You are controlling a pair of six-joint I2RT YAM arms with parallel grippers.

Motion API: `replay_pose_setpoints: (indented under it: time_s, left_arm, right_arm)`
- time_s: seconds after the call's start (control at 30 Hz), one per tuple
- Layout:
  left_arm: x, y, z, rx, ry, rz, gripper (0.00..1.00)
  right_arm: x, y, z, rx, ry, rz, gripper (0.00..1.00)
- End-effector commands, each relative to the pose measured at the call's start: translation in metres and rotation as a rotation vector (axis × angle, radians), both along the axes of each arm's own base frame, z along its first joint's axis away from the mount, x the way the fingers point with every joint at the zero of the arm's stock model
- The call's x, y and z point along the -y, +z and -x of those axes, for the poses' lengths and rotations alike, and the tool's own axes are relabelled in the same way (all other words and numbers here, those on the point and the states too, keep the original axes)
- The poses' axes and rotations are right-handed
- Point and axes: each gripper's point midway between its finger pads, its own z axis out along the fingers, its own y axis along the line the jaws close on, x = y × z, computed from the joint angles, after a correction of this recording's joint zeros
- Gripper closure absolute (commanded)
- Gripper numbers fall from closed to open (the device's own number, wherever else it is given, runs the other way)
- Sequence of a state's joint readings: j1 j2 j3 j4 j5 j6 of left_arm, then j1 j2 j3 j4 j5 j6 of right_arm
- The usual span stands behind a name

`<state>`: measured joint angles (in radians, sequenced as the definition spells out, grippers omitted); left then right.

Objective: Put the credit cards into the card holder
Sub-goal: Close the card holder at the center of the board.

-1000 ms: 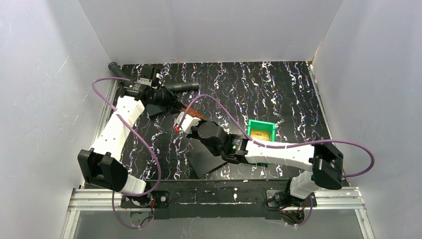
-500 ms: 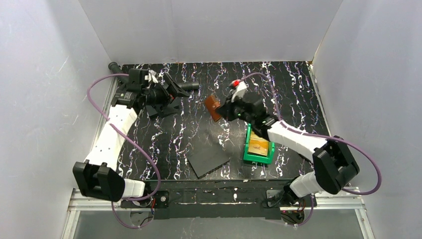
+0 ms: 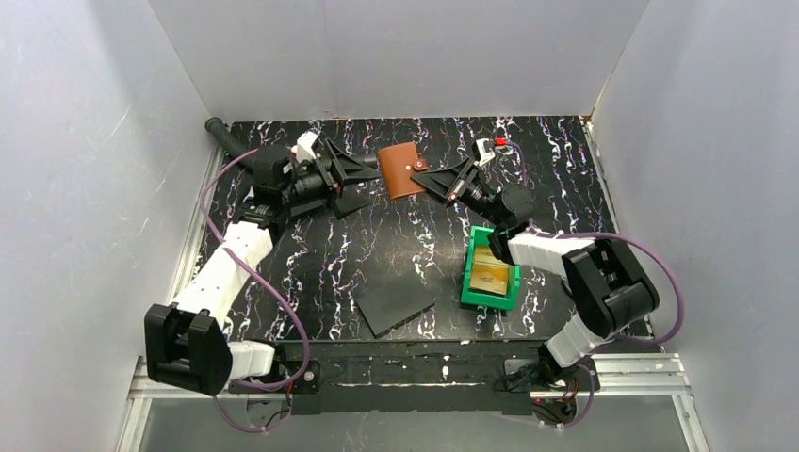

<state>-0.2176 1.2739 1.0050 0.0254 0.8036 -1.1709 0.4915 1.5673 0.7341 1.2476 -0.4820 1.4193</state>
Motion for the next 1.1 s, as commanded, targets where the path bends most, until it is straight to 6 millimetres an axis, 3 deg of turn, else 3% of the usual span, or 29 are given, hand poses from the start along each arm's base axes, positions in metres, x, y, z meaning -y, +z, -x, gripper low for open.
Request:
replay_pose_setpoints:
  time_s: [0.0, 0.1, 0.2, 0.23, 0.4, 0.53, 0.63, 0.7, 0.73, 0.77, 0.8, 0.83, 0.87, 0.9, 0.97, 1.07]
  left_arm:
    - [0.022, 0.052, -0.004, 0.130, -0.059, 0.151, 0.03]
    - [0.037, 0.064, -0.003, 0.160, -0.094, 0.176, 0.13]
    - [0.045, 0.061, -0.003, 0.170, -0.095, 0.166, 0.34]
    - [0.045, 0.057, -0.005, 0.164, -0.087, 0.161, 0.41]
    - [0.044, 0.055, -0.012, 0.183, -0.051, 0.144, 0.49]
    - [0.047, 0.058, -0.015, 0.204, -0.052, 0.139, 0.68]
    - [0.047, 0.059, -0.012, 0.231, -0.049, 0.126, 0.76]
    - [0.047, 0.059, -0.011, 0.262, -0.043, 0.103, 0.90]
    - [0.046, 0.060, -0.010, 0.285, -0.037, 0.080, 1.00]
    - [0.042, 0.058, -0.011, 0.297, -0.019, 0.028, 1.00]
    - [0.036, 0.058, -0.013, 0.326, 0.007, -0.045, 1.00]
    - [0.026, 0.052, -0.014, 0.333, 0.044, -0.154, 1.00]
    - [0.018, 0.046, -0.013, 0.343, 0.066, -0.247, 1.00]
    - [0.009, 0.042, -0.013, 0.345, 0.092, -0.311, 1.00]
    - [-0.003, 0.035, -0.012, 0.323, 0.133, -0.383, 1.00]
    - [-0.011, 0.028, -0.012, 0.298, 0.154, -0.433, 1.00]
  right_arm:
    - [0.007, 0.047, 0.026, 0.065, 0.100, -0.213, 0.99]
    - [0.003, 0.045, 0.026, 0.063, 0.101, -0.201, 0.99]
    - [-0.004, 0.043, 0.029, 0.065, 0.100, -0.173, 0.99]
    - [-0.004, 0.044, 0.030, 0.068, 0.101, -0.169, 0.99]
    - [-0.008, 0.045, 0.035, 0.069, 0.111, -0.150, 0.99]
    - [-0.009, 0.043, 0.038, 0.071, 0.103, -0.130, 0.99]
    - [-0.011, 0.045, 0.038, 0.074, 0.095, -0.110, 0.99]
    - [-0.015, 0.043, 0.037, 0.075, 0.092, -0.077, 0.99]
    - [-0.019, 0.037, 0.036, 0.082, 0.092, -0.026, 0.99]
    - [-0.022, 0.024, 0.033, 0.052, 0.089, 0.051, 0.98]
    - [-0.021, 0.005, 0.025, 0.024, 0.065, 0.163, 0.85]
    - [-0.018, -0.041, 0.019, -0.105, 0.037, 0.359, 0.66]
    - [-0.010, -0.065, 0.018, -0.136, 0.012, 0.508, 0.51]
    - [-0.002, -0.077, 0.017, -0.125, -0.001, 0.617, 0.45]
    - [0.009, -0.084, 0.017, -0.087, -0.023, 0.731, 0.40]
    - [0.022, -0.075, 0.015, -0.014, -0.069, 0.816, 0.35]
